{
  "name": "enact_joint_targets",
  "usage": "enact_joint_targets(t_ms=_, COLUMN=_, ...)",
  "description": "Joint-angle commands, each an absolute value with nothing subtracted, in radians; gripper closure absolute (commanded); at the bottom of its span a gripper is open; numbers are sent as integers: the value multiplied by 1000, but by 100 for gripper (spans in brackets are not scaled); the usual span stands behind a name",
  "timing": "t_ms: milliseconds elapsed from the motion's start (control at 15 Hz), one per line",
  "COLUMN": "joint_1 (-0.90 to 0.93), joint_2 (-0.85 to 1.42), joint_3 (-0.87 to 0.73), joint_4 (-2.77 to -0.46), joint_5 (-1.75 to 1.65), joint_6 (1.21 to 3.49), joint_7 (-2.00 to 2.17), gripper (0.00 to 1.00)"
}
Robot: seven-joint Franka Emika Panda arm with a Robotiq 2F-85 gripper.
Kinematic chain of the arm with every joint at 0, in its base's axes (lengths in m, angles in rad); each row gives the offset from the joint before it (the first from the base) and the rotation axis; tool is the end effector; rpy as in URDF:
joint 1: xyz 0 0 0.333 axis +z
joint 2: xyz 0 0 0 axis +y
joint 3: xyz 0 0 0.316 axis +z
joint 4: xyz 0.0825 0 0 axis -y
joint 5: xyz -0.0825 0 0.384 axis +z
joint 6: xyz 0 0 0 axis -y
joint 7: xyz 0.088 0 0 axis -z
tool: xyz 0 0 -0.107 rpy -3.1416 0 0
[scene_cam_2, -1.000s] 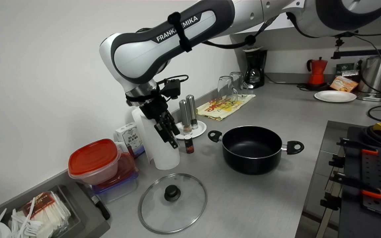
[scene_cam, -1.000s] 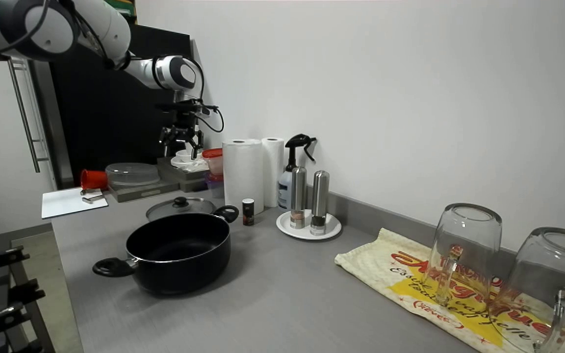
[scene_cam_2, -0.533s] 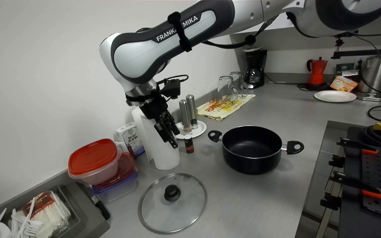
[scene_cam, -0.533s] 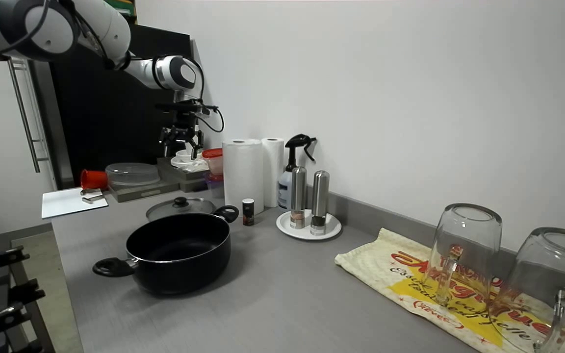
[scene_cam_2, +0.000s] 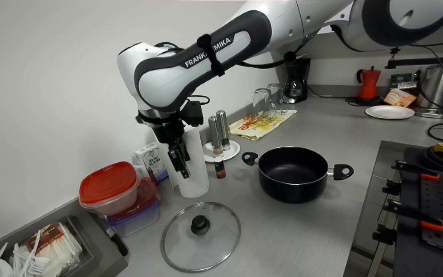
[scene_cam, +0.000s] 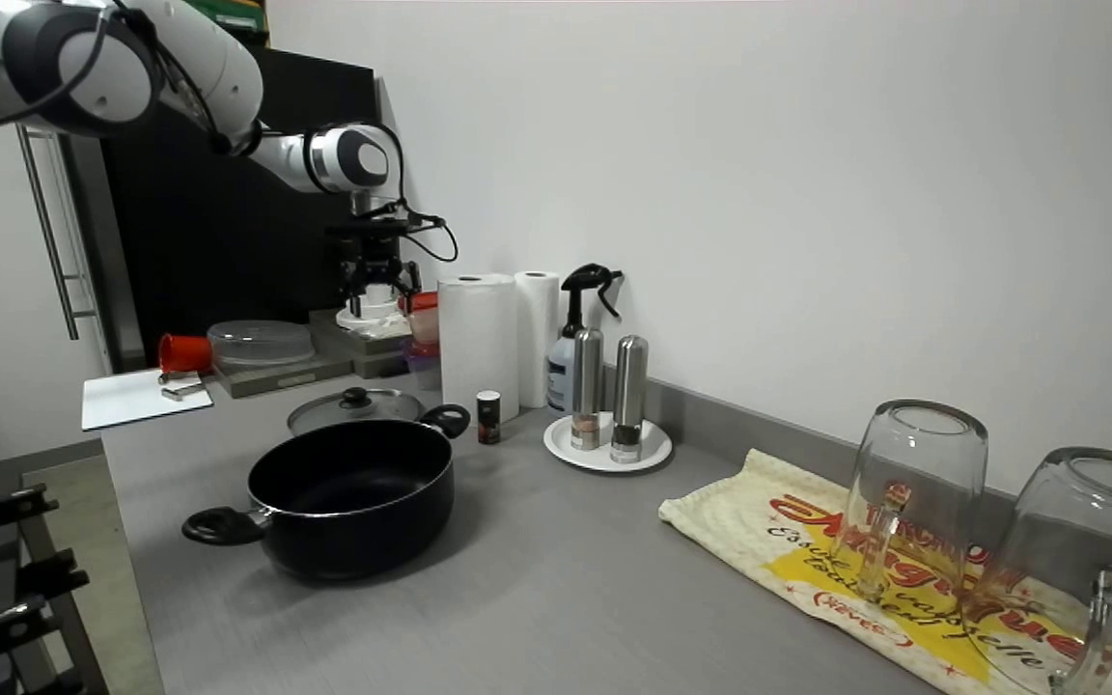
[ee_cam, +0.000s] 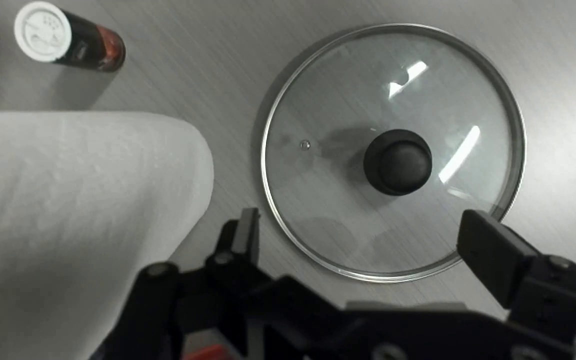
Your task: Put the lid on the black pot
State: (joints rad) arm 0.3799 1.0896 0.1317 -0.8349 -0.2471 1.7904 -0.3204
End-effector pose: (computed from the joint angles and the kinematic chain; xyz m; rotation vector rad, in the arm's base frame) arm 0.7106 0.3248 0.2361 2.7477 1.2246 -0.1777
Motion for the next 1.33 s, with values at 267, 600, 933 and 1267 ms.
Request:
enact_joint_targets(t_ms=267, joint_1=453, joint_2=1286, joint_3=138, joint_4=-661, joint_5=-256, joint_6=1841, joint_7=-500, gripper=0)
enact_joint_targets(t_ms=600, joint_1=473, joint_2=1294, joint_3=136, joint_4=-711, joint_5=-248, joint_6=1837, joint_7=-517, gripper=0)
enact_joint_targets(t_ms=933, joint_1=478, joint_2=1315, joint_3=136, joint_4=-682, joint_5=-248, joint_6=1837, joint_7=-535, gripper=0)
enact_joint_targets(t_ms=1267, joint_1=464, joint_2=1329, joint_3=124, joint_4=-687, joint_5=-247, joint_6=1851, joint_7=-516, gripper=0)
